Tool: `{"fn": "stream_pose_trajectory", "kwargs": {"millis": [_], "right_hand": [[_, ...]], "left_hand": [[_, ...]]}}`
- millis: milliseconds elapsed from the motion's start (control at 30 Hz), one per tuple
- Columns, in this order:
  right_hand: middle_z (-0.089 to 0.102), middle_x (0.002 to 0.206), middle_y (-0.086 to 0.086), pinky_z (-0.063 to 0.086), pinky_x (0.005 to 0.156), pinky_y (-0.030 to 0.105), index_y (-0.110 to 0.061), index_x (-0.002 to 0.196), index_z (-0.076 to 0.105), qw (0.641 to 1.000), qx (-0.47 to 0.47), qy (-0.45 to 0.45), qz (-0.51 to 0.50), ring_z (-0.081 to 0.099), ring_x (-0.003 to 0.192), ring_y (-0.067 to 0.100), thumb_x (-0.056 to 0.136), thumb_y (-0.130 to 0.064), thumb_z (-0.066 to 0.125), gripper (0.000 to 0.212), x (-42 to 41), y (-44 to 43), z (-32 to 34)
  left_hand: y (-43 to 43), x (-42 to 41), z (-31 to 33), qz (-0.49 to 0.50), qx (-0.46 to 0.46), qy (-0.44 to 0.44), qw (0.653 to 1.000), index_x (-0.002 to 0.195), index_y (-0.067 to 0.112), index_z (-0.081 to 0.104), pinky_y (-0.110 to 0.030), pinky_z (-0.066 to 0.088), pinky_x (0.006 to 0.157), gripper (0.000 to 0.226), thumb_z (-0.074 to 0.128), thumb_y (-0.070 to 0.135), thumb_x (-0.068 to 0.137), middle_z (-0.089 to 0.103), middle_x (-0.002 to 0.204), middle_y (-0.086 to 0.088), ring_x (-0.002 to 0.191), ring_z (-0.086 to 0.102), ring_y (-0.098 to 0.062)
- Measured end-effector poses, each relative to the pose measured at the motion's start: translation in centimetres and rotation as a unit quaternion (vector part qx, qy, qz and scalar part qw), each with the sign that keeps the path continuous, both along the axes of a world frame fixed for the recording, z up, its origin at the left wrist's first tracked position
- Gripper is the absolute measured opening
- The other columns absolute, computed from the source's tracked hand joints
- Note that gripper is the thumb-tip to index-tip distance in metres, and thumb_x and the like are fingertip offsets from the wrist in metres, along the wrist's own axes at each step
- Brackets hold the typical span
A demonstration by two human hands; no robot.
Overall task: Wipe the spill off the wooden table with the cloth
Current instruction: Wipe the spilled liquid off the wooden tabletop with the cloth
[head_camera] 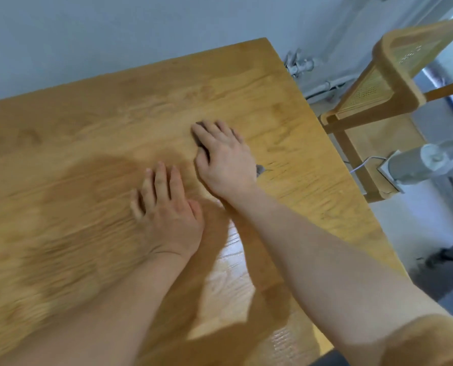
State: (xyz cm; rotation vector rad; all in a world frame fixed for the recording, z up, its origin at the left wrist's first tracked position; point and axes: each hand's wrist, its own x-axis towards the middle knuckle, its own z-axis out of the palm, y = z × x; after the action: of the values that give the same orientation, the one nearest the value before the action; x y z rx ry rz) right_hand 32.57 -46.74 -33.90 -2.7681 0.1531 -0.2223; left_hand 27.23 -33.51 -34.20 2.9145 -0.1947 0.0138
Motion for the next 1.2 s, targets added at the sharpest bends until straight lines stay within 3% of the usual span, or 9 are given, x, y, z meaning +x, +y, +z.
{"fn": "stream_pose_trajectory", "kwargs": {"millis": [100,167,300,433,700,900,1033,1133,1200], "right_hand": [[0.049,0.146,-0.006,0.023,0.114,0.035,-0.026,0.138,0.051,0.996,0.039,0.029,0.076,0.035,0.14,0.02,0.092,-0.025,0.046,0.047,-0.2,1.8,0.4],[0.053,0.143,-0.005,0.028,0.113,0.036,-0.023,0.137,0.054,0.994,0.03,0.015,0.1,0.04,0.138,0.02,0.092,-0.024,0.047,0.045,-0.9,-0.7,0.7],[0.057,0.135,-0.001,0.038,0.107,0.04,-0.015,0.133,0.055,0.998,0.034,-0.016,-0.052,0.047,0.13,0.024,0.091,-0.021,0.044,0.043,0.2,-8.5,1.0],[0.056,0.133,-0.004,0.038,0.103,0.045,-0.018,0.13,0.053,0.99,0.007,0.011,-0.142,0.047,0.125,0.024,0.089,-0.027,0.036,0.045,3.8,-8.6,1.1],[0.056,0.139,-0.006,0.028,0.114,0.035,-0.021,0.133,0.058,0.989,0.067,0.011,0.134,0.041,0.137,0.019,0.099,-0.029,0.044,0.038,4.4,-0.9,0.6],[0.063,0.129,0.005,0.041,0.103,0.04,-0.011,0.128,0.059,0.998,0.044,-0.044,-0.017,0.051,0.126,0.03,0.094,-0.017,0.049,0.036,4.6,-15.7,1.0],[0.06,0.121,0.002,0.046,0.085,0.041,-0.013,0.121,0.054,0.996,0.028,-0.019,-0.081,0.048,0.124,0.026,0.095,-0.02,0.039,0.031,7.9,-17.3,0.7],[0.061,0.118,0.008,0.042,0.091,0.044,-0.008,0.115,0.056,0.997,-0.01,-0.014,-0.082,0.051,0.115,0.032,0.089,-0.019,0.038,0.033,10.1,-14.3,0.5],[0.063,0.123,0.007,0.04,0.1,0.043,-0.01,0.12,0.059,1.0,0.019,-0.017,0.001,0.051,0.122,0.033,0.087,-0.018,0.044,0.037,9.3,-11.2,0.3]], "left_hand": [[0.0,-0.2,0.2,0.001,0.001,-0.006,1.0,0.137,0.012,0.046,-0.054,0.021,0.109,0.062,0.037,0.029,0.079,0.041,0.147,-0.011,0.138,0.033,-0.031],[0.0,-0.1,0.2,-0.004,0.0,-0.005,1.0,0.138,0.012,0.045,-0.054,0.021,0.109,0.061,0.034,0.03,0.08,0.04,0.148,-0.011,0.138,0.032,-0.031],[0.0,0.1,0.8,-0.001,-0.003,0.013,1.0,0.139,0.014,0.043,-0.054,0.021,0.109,0.061,0.035,0.03,0.081,0.039,0.148,-0.01,0.138,0.031,-0.031],[-0.1,0.3,1.0,0.005,0.009,0.022,1.0,0.139,0.015,0.044,-0.051,0.022,0.109,0.061,0.037,0.03,0.08,0.04,0.148,-0.008,0.137,0.033,-0.03],[-2.7,2.1,2.3,-0.005,0.054,0.083,0.995,0.143,0.013,0.033,-0.05,0.02,0.112,0.062,0.041,0.028,0.083,0.032,0.151,-0.006,0.139,0.024,-0.028],[-5.6,8.3,1.7,-0.072,0.054,0.052,0.995,0.144,0.016,0.032,-0.049,0.02,0.113,0.055,0.03,0.03,0.09,0.03,0.152,-0.004,0.14,0.022,-0.025],[-5.4,8.5,1.2,-0.06,0.047,0.028,0.997,0.137,0.017,0.04,-0.048,0.025,0.109,0.054,0.029,0.032,0.086,0.038,0.146,-0.003,0.135,0.03,-0.025],[-5.5,8.7,1.3,-0.055,0.04,0.022,0.997,0.134,0.018,0.043,-0.048,0.028,0.107,0.053,0.032,0.031,0.084,0.041,0.144,-0.003,0.133,0.033,-0.025],[-5.6,8.6,1.3,-0.051,0.039,0.02,0.998,0.134,0.019,0.045,-0.047,0.029,0.105,0.053,0.035,0.031,0.083,0.042,0.143,-0.002,0.131,0.035,-0.025]]}}
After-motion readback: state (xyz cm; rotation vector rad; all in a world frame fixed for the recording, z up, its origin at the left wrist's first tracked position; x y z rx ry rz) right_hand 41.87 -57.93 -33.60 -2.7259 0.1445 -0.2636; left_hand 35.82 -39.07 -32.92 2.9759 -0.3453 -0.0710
